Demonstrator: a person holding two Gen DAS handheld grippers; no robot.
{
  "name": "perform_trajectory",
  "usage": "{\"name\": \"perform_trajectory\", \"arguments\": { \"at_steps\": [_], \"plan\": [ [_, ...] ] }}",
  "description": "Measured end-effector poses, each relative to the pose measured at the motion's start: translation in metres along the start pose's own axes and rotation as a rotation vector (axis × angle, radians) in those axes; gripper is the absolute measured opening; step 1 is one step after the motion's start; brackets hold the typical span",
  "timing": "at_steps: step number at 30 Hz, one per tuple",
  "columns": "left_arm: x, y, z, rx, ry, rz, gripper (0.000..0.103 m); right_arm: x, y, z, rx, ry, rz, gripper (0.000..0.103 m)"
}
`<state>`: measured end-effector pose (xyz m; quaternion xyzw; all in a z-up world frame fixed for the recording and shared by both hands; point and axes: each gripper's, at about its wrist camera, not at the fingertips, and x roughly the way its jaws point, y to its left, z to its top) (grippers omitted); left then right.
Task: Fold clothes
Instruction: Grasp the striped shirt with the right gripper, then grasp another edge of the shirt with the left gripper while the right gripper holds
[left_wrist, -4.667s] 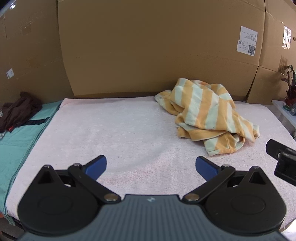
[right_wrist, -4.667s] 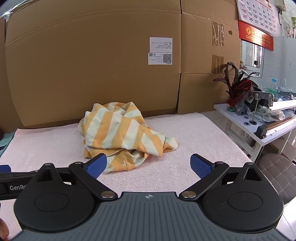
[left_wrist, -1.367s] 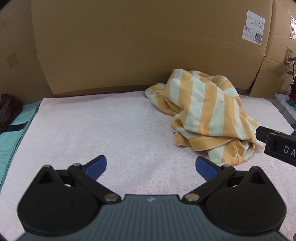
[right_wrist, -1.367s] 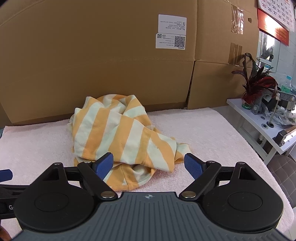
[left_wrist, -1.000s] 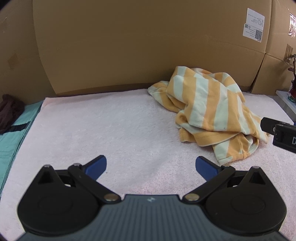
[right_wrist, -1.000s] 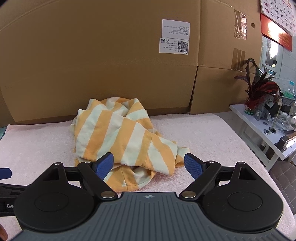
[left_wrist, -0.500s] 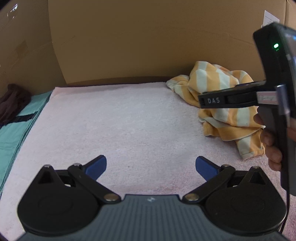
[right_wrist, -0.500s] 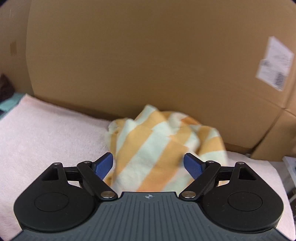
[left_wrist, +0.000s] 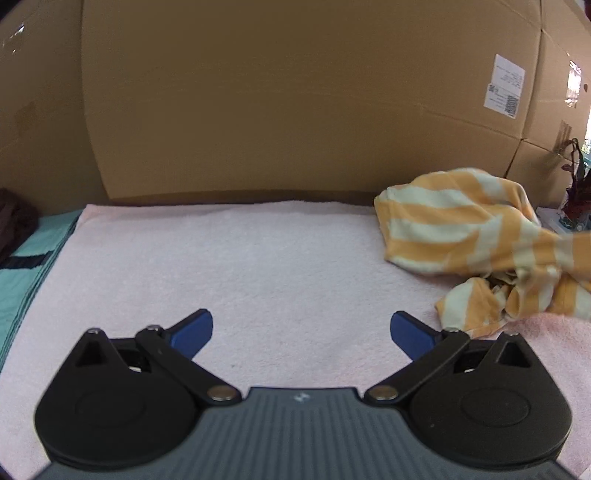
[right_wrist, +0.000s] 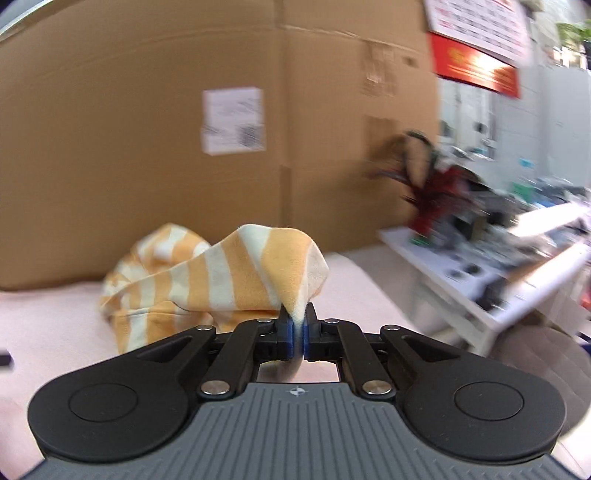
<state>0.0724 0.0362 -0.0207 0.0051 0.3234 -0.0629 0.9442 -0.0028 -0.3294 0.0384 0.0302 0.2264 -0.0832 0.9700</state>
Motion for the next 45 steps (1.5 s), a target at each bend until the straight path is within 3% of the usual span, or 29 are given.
{"name": "perform_trajectory", "arguments": {
  "at_steps": [2,4,5,6,8,9,11,13,14,15,18,20,21,24,28,31,33,34,35,38,40,42,43,45],
  "plan": [
    [-0.001,-0.011,0.005,0.029,-0.009,-0.014,0.102,-0.001,-0.02,-0.01,-0.024,0.054,-0.1,0.007],
    [-0.004,-0.024,0.007,0.071,-0.023,-0.015,0.102,-0.001,-0.036,-0.018,0.007,0.076,-0.135,0.014],
    [-0.003,-0.029,0.007,0.088,-0.025,-0.011,0.102,-0.008,-0.034,-0.019,0.004,0.035,-0.111,0.019],
    [-0.002,-0.032,0.006,0.091,-0.02,-0.009,0.102,-0.015,-0.031,-0.019,0.002,-0.007,-0.086,0.029],
    [0.002,-0.034,0.006,0.089,-0.006,-0.011,0.102,-0.023,-0.009,-0.017,-0.062,-0.105,0.017,0.086],
    [0.004,-0.034,0.006,0.084,0.003,-0.013,0.102,-0.025,0.005,-0.016,-0.1,-0.15,0.067,0.09],
    [0.006,-0.033,0.005,0.089,0.018,0.0,0.102,-0.018,0.048,-0.016,-0.26,-0.178,0.162,0.085],
    [0.004,-0.028,0.002,0.103,0.022,0.025,0.102,0.006,0.09,-0.02,-0.43,-0.14,0.229,0.081],
    [0.002,-0.025,0.001,0.108,0.021,0.034,0.102,0.019,0.108,-0.024,-0.51,-0.112,0.24,0.073],
    [0.001,-0.022,0.001,0.11,0.018,0.042,0.102,0.033,0.123,-0.029,-0.593,-0.088,0.232,0.065],
    [-0.001,-0.011,0.002,0.119,0.013,0.063,0.102,0.076,0.143,-0.038,-0.76,-0.027,0.142,0.057],
    [0.001,-0.007,0.003,0.129,0.011,0.068,0.102,0.094,0.13,-0.031,-0.736,0.03,0.155,0.027],
    [0.003,-0.006,0.004,0.134,0.011,0.069,0.102,0.093,0.121,-0.024,-0.68,0.041,0.178,0.022],
    [0.013,-0.01,0.009,0.144,0.012,0.051,0.102,0.072,0.091,0.004,-0.493,-0.002,0.192,0.018],
    [0.025,-0.033,0.015,0.21,-0.01,0.026,0.102,0.029,0.046,0.039,-0.297,-0.032,0.292,0.017],
    [0.037,-0.051,0.018,0.272,-0.006,0.017,0.102,0.002,0.034,0.051,-0.322,-0.043,0.353,0.017],
    [0.041,-0.055,0.019,0.283,0.007,0.002,0.102,-0.011,0.029,0.052,-0.378,-0.025,0.335,0.015],
    [0.042,-0.057,0.02,0.287,0.008,-0.007,0.102,-0.019,0.022,0.049,-0.385,-0.023,0.325,0.012],
    [0.04,-0.058,0.02,0.293,0.003,-0.021,0.102,-0.028,0.016,0.046,-0.392,-0.021,0.316,0.001],
    [0.04,-0.061,0.024,0.308,-0.005,-0.06,0.102,-0.05,-0.02,0.034,-0.351,0.019,0.333,0.001],
    [0.047,-0.071,0.033,0.33,-0.006,-0.063,0.102,-0.051,-0.026,0.019,-0.391,0.03,0.188,0.002],
    [0.055,-0.084,0.039,0.37,-0.03,-0.068,0.102,-0.05,-0.029,0.006,-0.397,0.014,0.139,0.018],
    [0.06,-0.09,0.043,0.392,-0.042,-0.07,0.102,-0.048,-0.023,0.002,-0.4,0.007,0.163,0.025],
    [0.077,-0.098,0.049,0.411,-0.021,-0.067,0.102,-0.045,-0.009,-0.006,-0.406,-0.006,0.21,0.049]
  ]
}}
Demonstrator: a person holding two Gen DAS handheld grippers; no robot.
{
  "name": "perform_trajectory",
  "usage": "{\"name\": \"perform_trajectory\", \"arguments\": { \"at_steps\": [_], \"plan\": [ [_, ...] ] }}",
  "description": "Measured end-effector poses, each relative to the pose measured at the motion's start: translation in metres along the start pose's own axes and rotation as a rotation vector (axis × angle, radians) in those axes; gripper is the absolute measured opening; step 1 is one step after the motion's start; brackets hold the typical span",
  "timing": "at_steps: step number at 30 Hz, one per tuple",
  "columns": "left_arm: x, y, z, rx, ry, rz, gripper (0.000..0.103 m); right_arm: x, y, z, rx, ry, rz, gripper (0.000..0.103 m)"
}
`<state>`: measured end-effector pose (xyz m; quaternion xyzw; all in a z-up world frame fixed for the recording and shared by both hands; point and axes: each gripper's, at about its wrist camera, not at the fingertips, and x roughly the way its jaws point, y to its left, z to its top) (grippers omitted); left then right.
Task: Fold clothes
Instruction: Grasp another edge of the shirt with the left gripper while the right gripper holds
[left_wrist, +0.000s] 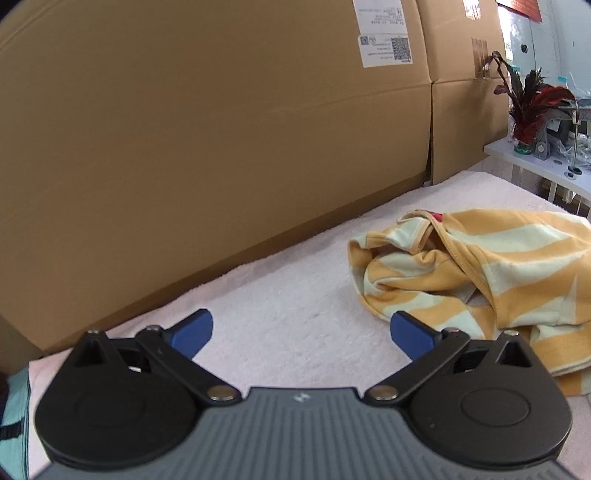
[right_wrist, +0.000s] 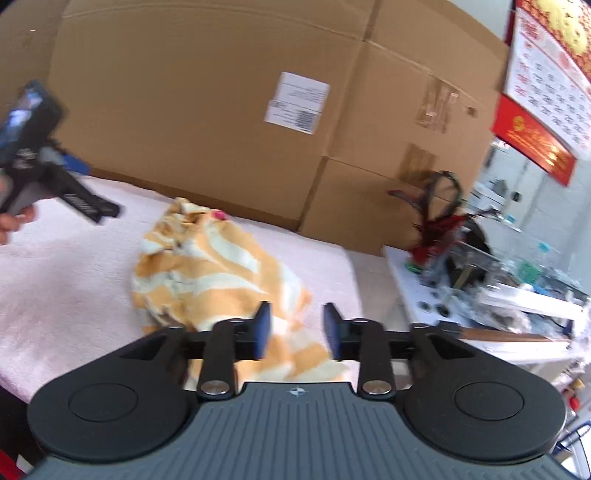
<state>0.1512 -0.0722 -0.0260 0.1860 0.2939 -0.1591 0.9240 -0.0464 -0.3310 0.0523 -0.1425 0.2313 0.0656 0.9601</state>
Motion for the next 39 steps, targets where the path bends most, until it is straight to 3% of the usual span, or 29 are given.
{"name": "perform_trajectory", "arguments": {
  "at_steps": [3,7,9,10,11,13,16,19,23,24,29,30,33,35,36,38,39],
  "plan": [
    [0.031,0.005,0.01,-0.019,0.068,-0.018,0.102,0.021,0.038,0.004,-0.115,-0.033,0.053,0.052],
    [0.067,0.018,0.012,-0.102,0.139,-0.023,0.102,0.08,0.08,0.005,-0.283,0.008,-0.004,0.047],
    [0.076,0.021,0.01,-0.116,0.145,-0.031,0.102,0.104,0.085,0.003,-0.332,0.033,-0.041,0.046],
    [0.08,0.022,0.009,-0.123,0.147,-0.035,0.102,0.11,0.082,0.003,-0.336,0.038,-0.064,0.04],
    [0.081,0.022,0.009,-0.124,0.137,-0.06,0.102,0.108,0.07,0.007,-0.279,0.033,-0.052,0.011],
    [0.083,0.022,0.009,-0.127,0.116,-0.109,0.102,0.099,0.04,0.018,-0.125,0.018,-0.011,0.006],
    [0.086,0.014,0.018,-0.094,0.071,-0.145,0.099,0.07,-0.015,0.033,0.115,-0.055,-0.031,0.006],
    [0.089,0.004,0.027,-0.047,0.018,-0.187,0.095,0.039,-0.055,0.032,0.251,-0.114,0.019,0.006],
    [0.091,-0.005,0.039,0.003,-0.017,-0.297,0.095,0.026,-0.066,0.019,0.258,-0.11,-0.011,0.006],
    [0.091,-0.004,0.041,-0.01,-0.023,-0.334,0.101,0.026,-0.067,0.015,0.266,-0.101,-0.012,0.006],
    [0.102,-0.001,0.044,-0.125,-0.015,-0.472,0.102,0.032,-0.069,-0.006,0.328,-0.073,0.018,0.006],
    [0.109,-0.006,0.046,-0.143,0.013,-0.478,0.102,0.031,-0.069,-0.008,0.342,-0.074,0.023,0.006],
    [0.118,-0.021,0.042,-0.12,0.073,-0.399,0.102,0.029,-0.069,-0.012,0.371,-0.079,0.033,0.006],
    [0.119,-0.024,0.038,-0.114,0.078,-0.387,0.102,0.026,-0.067,-0.013,0.378,-0.085,0.042,0.006],
    [0.119,-0.026,0.037,-0.114,0.084,-0.388,0.1,0.025,-0.066,-0.013,0.375,-0.087,0.047,0.006],
    [0.114,-0.03,0.036,-0.107,0.076,-0.401,0.081,0.026,-0.062,-0.014,0.364,-0.083,0.043,0.006],
    [0.109,-0.032,0.036,-0.106,0.068,-0.416,0.058,0.026,-0.061,-0.014,0.368,-0.083,0.045,0.006]
  ]
}}
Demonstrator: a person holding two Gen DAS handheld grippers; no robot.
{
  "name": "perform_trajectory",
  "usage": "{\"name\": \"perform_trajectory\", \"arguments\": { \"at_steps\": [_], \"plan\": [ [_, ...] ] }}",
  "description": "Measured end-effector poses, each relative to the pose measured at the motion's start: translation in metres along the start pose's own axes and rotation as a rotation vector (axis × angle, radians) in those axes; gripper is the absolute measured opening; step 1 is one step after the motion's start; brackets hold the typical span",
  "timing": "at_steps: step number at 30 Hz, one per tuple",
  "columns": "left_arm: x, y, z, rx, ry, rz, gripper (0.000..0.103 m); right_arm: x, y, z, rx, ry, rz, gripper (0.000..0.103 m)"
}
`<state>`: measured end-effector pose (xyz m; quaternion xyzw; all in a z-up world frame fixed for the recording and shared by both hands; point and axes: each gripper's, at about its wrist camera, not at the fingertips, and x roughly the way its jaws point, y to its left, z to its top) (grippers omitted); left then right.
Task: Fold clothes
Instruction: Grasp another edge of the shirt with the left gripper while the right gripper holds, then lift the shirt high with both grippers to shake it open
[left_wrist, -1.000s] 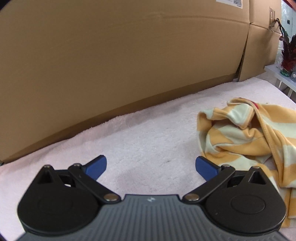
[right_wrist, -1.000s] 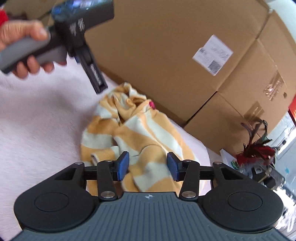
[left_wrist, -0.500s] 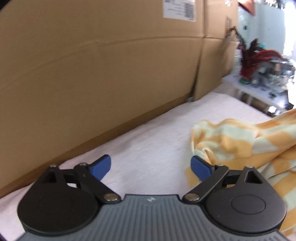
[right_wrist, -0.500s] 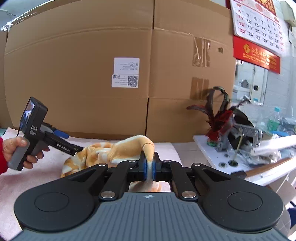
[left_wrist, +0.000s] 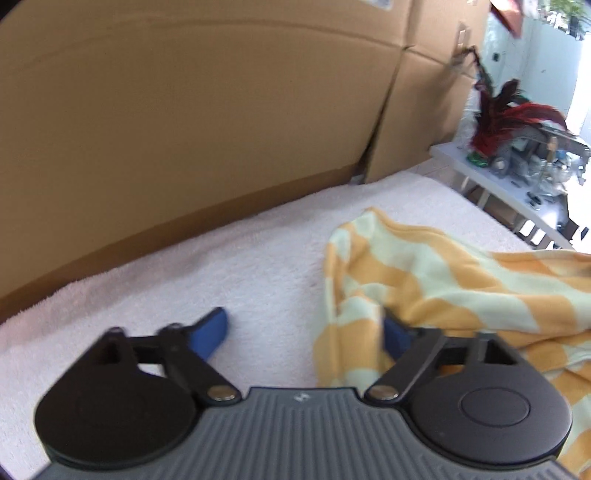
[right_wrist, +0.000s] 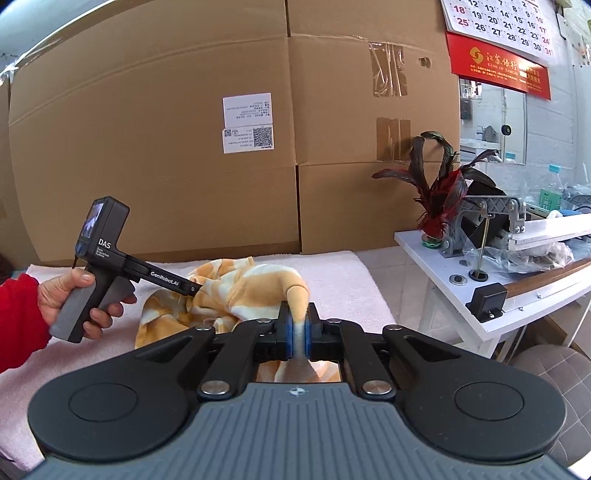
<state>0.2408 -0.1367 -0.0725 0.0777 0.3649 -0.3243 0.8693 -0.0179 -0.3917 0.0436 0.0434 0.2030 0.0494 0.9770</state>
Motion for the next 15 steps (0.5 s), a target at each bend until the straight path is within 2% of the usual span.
{"name": "perform_trajectory", "arguments": {
  "at_steps": [1,2,5,9,12,15],
  "plan": [
    [-0.005,0.0,0.001,-0.026,0.004,-0.039,0.027,0.0,0.001,0.0,0.004,0.0,0.002,0.006],
    [-0.01,0.0,0.002,-0.052,0.008,-0.078,0.015,0.0,0.002,-0.001,0.007,0.001,0.004,0.006],
    [-0.027,-0.004,-0.004,-0.084,-0.049,-0.064,0.009,-0.006,0.006,-0.003,0.011,-0.011,0.007,0.006],
    [-0.056,-0.004,-0.021,-0.135,-0.129,-0.053,0.006,-0.016,0.01,-0.002,0.012,-0.031,0.016,0.006],
    [-0.116,-0.003,-0.026,-0.137,-0.265,-0.067,0.006,-0.028,0.015,0.004,-0.002,-0.061,0.017,0.006],
    [-0.192,0.009,-0.027,-0.162,-0.394,-0.082,0.006,-0.042,0.018,0.019,-0.013,-0.106,0.029,0.006]
  ]
}}
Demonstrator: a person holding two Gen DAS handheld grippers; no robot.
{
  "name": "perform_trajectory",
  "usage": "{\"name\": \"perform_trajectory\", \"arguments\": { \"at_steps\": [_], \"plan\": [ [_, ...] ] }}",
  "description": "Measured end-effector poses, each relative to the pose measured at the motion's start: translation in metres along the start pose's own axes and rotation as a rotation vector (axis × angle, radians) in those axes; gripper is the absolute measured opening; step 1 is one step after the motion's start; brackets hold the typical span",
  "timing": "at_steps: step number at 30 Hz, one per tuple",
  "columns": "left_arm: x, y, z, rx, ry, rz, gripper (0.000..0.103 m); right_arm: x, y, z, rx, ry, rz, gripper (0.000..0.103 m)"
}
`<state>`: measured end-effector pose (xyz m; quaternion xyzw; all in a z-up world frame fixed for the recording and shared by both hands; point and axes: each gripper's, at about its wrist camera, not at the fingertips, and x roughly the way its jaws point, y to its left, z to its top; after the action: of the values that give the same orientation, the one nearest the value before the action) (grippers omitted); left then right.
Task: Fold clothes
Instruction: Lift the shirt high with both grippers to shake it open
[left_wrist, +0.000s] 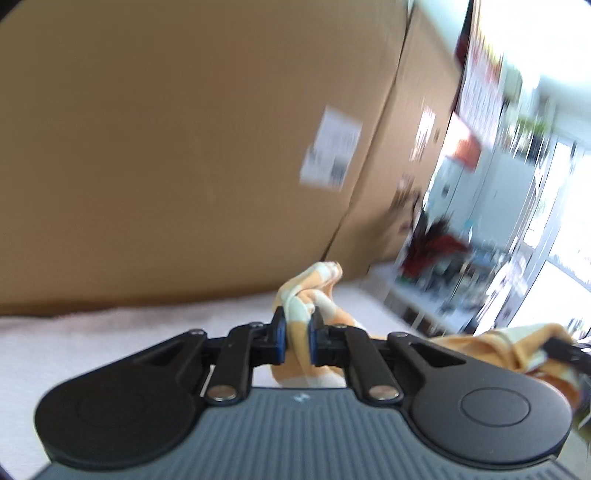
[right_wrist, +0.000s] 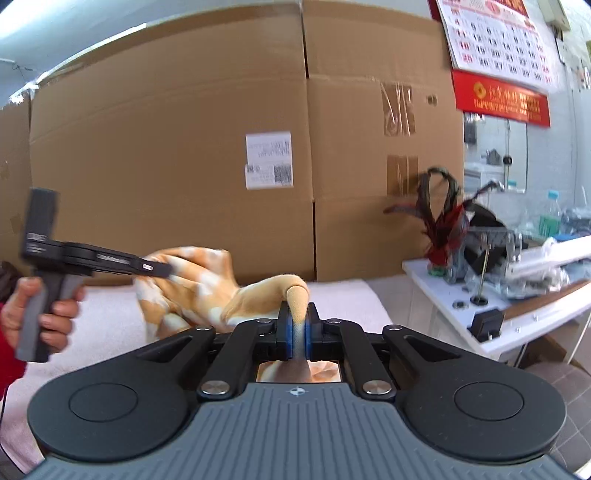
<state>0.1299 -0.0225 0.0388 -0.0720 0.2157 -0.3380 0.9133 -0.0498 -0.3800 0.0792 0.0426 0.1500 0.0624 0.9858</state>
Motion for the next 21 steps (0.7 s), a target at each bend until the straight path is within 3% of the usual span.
{"name": "perform_trajectory", "arguments": {
  "at_steps": [8,12,17,21],
  "plan": [
    [-0.199,-0.007,0.064,0.063,-0.275,0.104,0.007,-0.052,0.035,0.079,-0.004,-0.249,0.202,0.006],
    [-0.28,-0.032,0.069,0.129,-0.379,0.199,0.007,-0.069,0.064,0.105,-0.002,-0.311,0.336,0.006],
    [-0.341,-0.055,0.067,0.168,-0.432,0.298,0.007,-0.102,0.095,0.124,-0.029,-0.411,0.425,0.006],
    [-0.369,-0.06,0.063,0.182,-0.461,0.334,0.008,-0.117,0.105,0.132,-0.025,-0.45,0.471,0.006]
  ]
}}
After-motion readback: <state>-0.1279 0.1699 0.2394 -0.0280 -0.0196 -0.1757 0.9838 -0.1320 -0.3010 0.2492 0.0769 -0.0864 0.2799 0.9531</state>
